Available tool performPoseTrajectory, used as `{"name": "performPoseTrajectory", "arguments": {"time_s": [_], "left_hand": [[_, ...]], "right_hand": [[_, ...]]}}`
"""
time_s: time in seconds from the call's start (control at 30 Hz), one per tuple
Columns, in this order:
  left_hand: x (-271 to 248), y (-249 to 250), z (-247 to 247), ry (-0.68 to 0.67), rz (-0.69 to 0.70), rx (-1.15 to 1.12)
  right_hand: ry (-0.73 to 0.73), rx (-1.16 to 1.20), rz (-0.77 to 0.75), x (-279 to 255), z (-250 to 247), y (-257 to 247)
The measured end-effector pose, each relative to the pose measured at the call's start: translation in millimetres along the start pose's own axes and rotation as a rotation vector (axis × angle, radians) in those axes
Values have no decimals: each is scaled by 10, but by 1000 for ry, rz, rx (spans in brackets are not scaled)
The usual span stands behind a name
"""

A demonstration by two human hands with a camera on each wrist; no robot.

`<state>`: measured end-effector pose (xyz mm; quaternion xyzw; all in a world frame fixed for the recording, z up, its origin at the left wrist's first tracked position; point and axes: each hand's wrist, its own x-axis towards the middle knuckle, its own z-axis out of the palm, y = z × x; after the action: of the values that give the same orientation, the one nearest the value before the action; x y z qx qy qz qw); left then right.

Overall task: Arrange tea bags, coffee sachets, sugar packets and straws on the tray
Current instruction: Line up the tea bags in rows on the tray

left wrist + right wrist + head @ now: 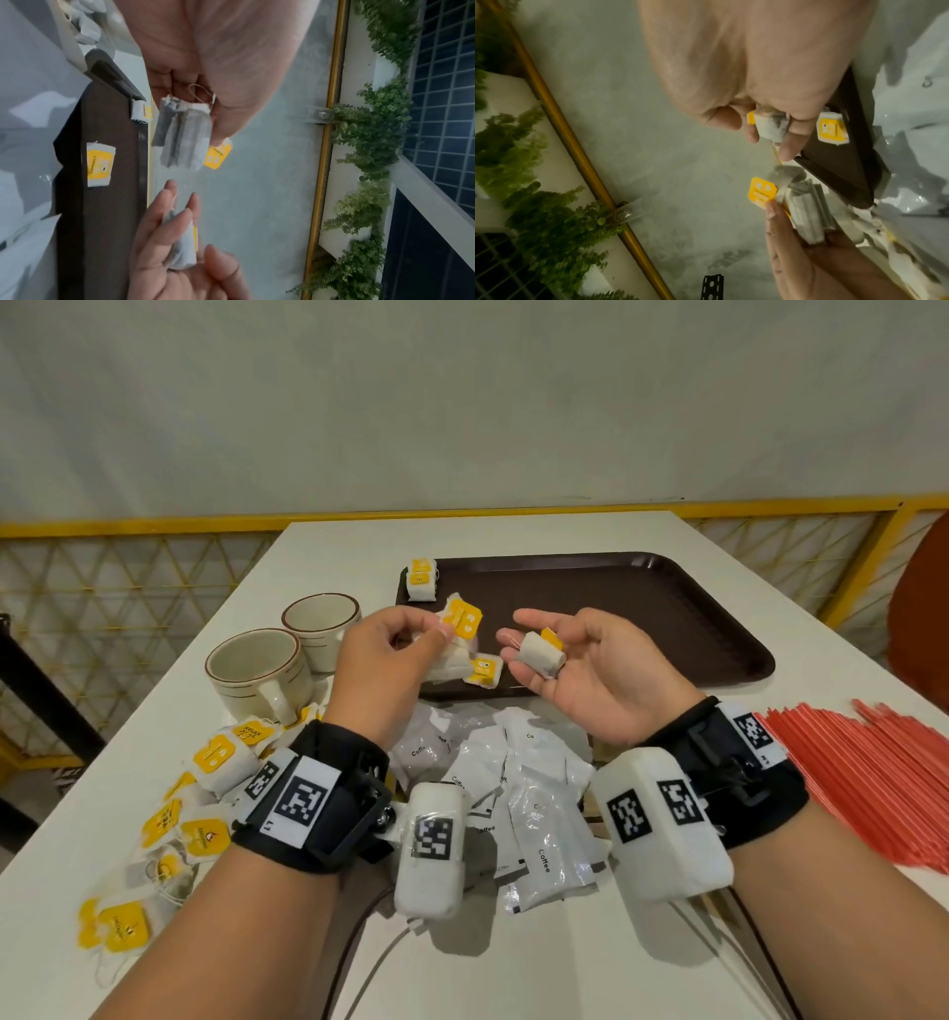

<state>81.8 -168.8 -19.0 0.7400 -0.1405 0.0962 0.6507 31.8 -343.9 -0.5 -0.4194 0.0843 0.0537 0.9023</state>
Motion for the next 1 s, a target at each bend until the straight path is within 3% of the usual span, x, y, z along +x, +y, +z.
{"name": "performPoseTrajectory", "arguments": {"time_s": [0.37, 0.47, 0.73, 1.0], "left_hand": [[7, -11, 2, -15, -12, 16], [9, -14, -2, -23, -27, 0], [5, -8, 9, -30, -35, -16], [7, -15, 11, -41, -50, -22]], "right_hand": [[4, -92, -124, 22, -28, 11], [59, -266, -158, 23, -43, -1], [55, -283, -68, 45, -45, 15], [133, -345, -108, 58, -63, 7]]}}
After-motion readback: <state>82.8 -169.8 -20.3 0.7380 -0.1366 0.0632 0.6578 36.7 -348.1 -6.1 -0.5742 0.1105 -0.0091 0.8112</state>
